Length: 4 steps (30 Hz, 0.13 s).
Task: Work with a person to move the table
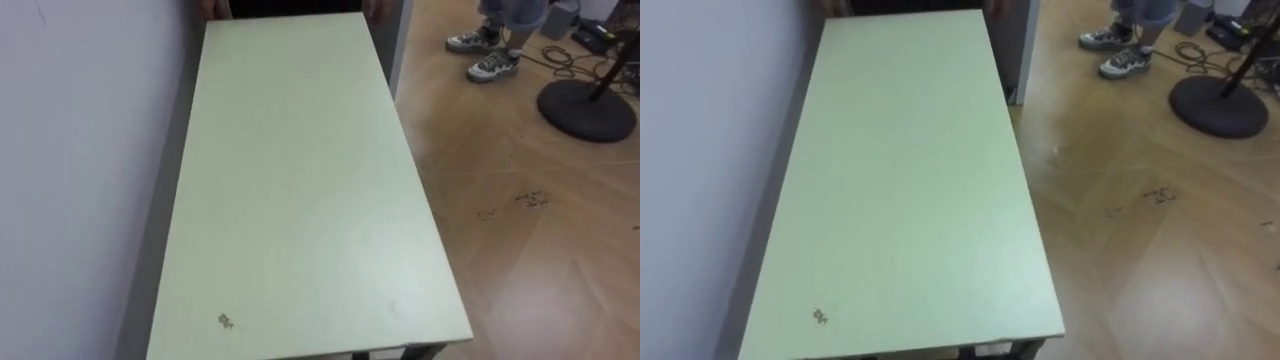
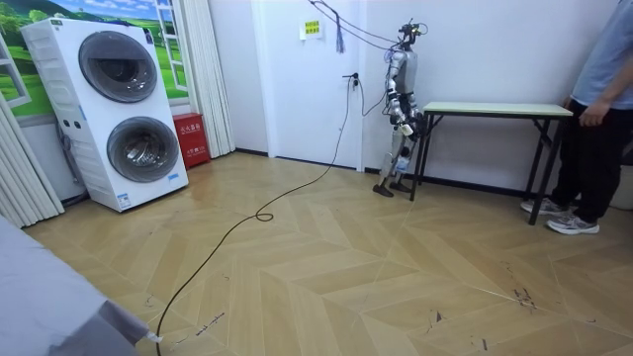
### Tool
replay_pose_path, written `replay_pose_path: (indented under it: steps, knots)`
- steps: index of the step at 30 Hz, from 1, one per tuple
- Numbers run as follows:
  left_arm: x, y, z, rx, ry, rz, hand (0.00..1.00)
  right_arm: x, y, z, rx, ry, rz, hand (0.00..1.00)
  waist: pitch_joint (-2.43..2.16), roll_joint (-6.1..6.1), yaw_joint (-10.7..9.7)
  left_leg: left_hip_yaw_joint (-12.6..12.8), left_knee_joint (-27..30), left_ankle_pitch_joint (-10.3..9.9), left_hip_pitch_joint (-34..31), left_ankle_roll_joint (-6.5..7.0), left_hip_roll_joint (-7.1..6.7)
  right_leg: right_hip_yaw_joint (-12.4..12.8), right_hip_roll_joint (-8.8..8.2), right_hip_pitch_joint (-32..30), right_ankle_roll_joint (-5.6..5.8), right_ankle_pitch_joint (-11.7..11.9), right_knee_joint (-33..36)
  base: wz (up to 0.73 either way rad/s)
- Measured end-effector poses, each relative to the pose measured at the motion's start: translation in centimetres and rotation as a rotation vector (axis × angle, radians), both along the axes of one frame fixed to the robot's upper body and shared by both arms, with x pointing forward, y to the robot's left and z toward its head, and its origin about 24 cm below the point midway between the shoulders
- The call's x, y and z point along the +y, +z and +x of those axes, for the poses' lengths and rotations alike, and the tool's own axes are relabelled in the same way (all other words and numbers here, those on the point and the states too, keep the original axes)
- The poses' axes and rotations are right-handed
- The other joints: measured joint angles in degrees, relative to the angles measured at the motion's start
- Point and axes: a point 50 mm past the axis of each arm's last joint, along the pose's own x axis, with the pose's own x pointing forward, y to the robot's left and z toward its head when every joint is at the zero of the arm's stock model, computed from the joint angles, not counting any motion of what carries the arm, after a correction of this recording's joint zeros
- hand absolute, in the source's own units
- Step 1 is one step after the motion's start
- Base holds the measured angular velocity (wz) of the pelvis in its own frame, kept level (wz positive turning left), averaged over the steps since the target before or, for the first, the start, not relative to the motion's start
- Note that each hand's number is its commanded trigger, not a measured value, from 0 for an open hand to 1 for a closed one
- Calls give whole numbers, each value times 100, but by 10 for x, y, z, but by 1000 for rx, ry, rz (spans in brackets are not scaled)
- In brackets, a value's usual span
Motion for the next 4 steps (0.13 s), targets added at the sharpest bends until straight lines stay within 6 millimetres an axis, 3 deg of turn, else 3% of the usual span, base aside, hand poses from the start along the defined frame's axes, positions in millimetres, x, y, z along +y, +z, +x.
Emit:
replay_pose_path:
  steps: [4]
  knots:
    - [-4,-2,0,18,-8,65,0,-8,-9,-25,143,-42,-101,0,10,-18,22,-94,-107,42,100,36,-36,17,-23,24,10,-7,24,10]
